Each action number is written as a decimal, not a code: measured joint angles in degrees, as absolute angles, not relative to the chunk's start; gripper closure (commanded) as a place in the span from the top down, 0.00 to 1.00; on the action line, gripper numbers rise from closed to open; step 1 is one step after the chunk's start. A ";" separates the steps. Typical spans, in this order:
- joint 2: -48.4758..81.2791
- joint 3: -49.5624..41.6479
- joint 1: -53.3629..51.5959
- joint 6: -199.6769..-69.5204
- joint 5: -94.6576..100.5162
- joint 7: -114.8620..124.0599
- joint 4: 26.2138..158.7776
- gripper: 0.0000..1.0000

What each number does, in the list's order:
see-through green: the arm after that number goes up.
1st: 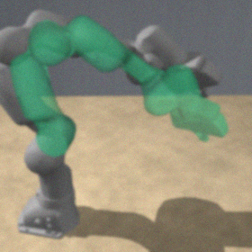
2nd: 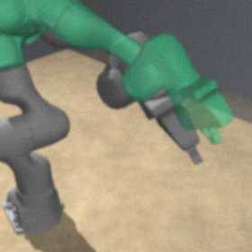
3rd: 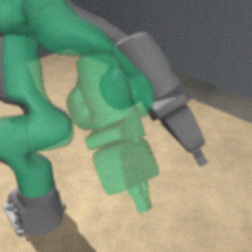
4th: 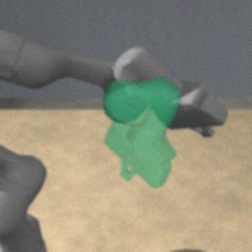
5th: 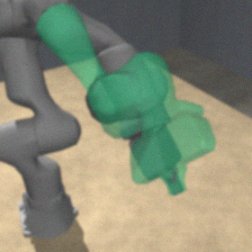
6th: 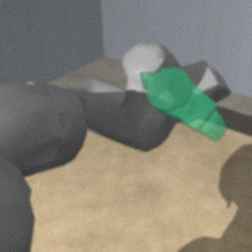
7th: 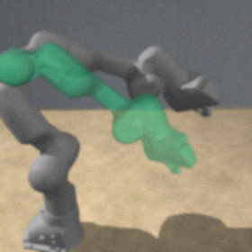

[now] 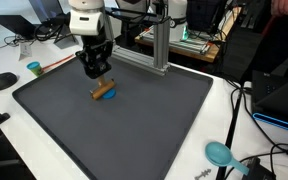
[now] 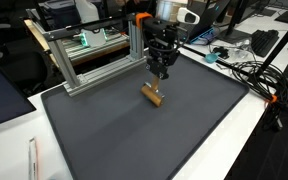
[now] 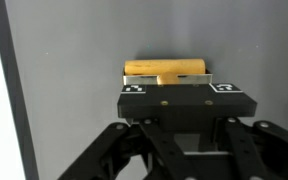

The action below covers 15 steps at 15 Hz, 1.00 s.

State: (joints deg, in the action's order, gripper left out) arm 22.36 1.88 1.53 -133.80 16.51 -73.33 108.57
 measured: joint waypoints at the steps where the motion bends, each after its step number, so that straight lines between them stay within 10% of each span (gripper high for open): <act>1: 22.45 1.53 1.53 -133.76 17.03 -73.04 108.57 0.22; 15: 22.76 0.57 0.20 -133.23 21.63 -67.02 109.13 0.22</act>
State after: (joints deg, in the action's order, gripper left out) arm 22.76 0.57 0.20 -133.23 21.63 -67.02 109.13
